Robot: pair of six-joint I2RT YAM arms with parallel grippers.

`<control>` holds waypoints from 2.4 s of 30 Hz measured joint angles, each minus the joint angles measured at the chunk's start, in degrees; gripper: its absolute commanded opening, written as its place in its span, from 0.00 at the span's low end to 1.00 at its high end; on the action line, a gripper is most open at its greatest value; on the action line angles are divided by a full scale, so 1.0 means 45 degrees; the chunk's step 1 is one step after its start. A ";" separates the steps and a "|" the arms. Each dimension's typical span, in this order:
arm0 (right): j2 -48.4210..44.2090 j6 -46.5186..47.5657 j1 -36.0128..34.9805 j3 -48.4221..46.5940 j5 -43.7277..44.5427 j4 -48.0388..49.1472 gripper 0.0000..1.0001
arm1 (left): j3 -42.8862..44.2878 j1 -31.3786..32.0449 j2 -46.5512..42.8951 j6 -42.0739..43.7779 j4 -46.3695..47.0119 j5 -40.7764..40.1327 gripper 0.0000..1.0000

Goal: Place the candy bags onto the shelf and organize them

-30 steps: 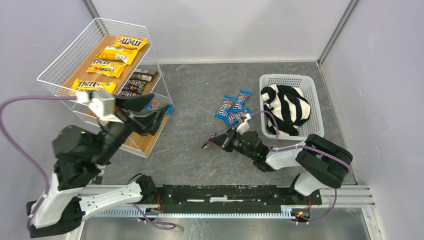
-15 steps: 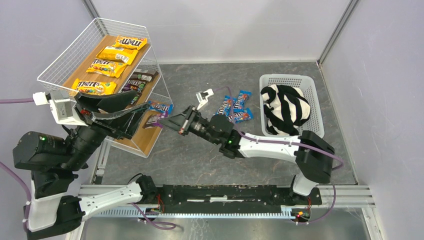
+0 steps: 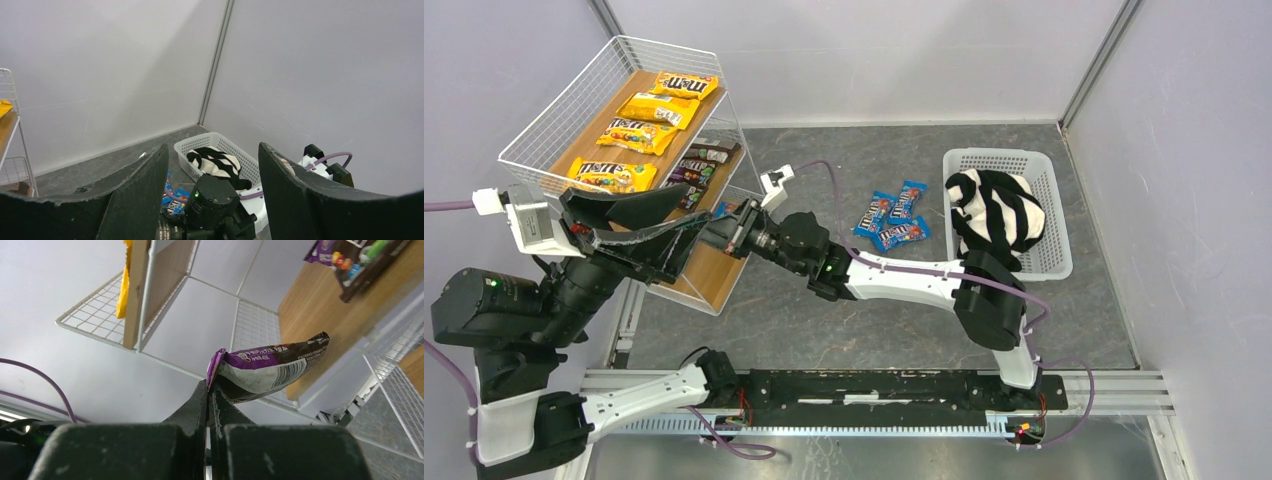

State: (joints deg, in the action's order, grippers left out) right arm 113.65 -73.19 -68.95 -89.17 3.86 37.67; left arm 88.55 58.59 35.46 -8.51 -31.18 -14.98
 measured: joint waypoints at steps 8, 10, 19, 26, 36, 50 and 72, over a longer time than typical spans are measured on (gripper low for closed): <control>0.1122 0.0005 -0.0238 -0.2263 0.0306 -0.0695 0.01 | 0.0000 0.0000 -0.0112 0.0000 -0.0107 0.0000 0.71; 0.1462 -0.0092 -0.0253 -0.2574 0.0311 -0.0714 0.02 | 0.0000 0.0000 -0.0185 0.0005 -0.0141 -0.0058 0.71; 0.3633 -0.0423 -0.0253 -0.4396 0.0374 -0.1826 0.05 | 0.2239 0.0000 0.0321 0.0049 -0.2259 -0.0316 0.70; 0.4435 -0.0180 -0.0262 -0.5435 0.1370 -0.2696 0.06 | 0.2817 0.0000 0.0364 0.0306 -0.3327 -0.0311 0.71; 0.5251 0.0029 -0.0262 -0.6577 0.2195 -0.2730 0.08 | 0.2681 0.0000 0.0044 0.0403 -0.3730 -0.0316 0.72; 0.4017 0.0520 -0.0262 -0.4561 0.1841 -0.1622 0.55 | 0.2113 0.0000 -0.0010 0.0408 -0.3687 -0.0209 0.72; -0.5945 0.7223 0.1637 0.9107 0.2803 -0.1710 0.84 | -0.0539 0.0000 0.1185 -0.0180 -0.1855 0.0214 0.77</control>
State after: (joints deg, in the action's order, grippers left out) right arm 86.89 -40.69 -61.58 -48.18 16.47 29.98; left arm 86.13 58.59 40.80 -9.32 -39.53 -14.02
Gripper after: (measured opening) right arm 0.793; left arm 0.783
